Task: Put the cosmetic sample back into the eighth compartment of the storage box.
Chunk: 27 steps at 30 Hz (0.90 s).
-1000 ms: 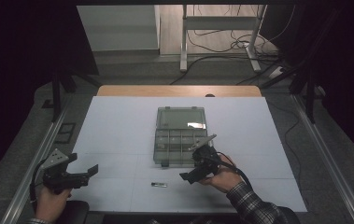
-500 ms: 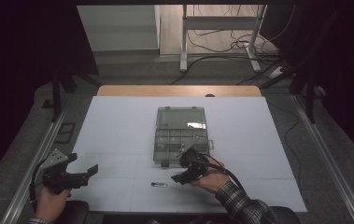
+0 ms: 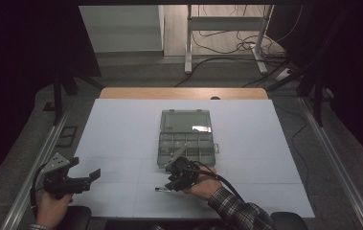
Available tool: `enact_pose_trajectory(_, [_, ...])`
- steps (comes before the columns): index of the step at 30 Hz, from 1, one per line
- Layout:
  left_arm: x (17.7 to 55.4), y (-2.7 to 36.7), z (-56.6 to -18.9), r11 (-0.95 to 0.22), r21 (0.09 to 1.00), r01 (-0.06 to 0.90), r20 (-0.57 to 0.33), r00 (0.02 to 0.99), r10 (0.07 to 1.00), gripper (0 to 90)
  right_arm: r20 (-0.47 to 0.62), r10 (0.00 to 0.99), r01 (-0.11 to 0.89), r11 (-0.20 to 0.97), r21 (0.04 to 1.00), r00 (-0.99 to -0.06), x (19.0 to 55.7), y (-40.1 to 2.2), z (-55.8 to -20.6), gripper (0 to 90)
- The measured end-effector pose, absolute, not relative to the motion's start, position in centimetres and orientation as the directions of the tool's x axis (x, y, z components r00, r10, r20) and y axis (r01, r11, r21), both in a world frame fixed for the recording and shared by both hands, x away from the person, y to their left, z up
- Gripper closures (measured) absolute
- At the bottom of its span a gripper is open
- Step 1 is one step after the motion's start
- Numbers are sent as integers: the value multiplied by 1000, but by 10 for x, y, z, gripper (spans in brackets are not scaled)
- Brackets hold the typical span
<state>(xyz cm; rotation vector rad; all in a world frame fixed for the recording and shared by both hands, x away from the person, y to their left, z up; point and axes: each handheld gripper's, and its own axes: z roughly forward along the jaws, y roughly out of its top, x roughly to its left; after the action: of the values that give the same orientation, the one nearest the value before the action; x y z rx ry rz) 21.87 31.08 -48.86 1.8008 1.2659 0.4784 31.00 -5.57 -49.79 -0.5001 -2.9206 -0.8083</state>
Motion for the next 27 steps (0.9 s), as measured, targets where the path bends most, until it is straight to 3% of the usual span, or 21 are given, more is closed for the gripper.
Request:
enact_pose_trajectory(13, [219,311,-489,-113,816,567,-164,414,896,11,91,242,256,851,458,-966,303,-35,-514,807])
enact_pose_trajectory(27, [219,313,-489,-101,816,569,-177,413,893,12,97,279,291,836,466,-955,304,-40,-508,809])
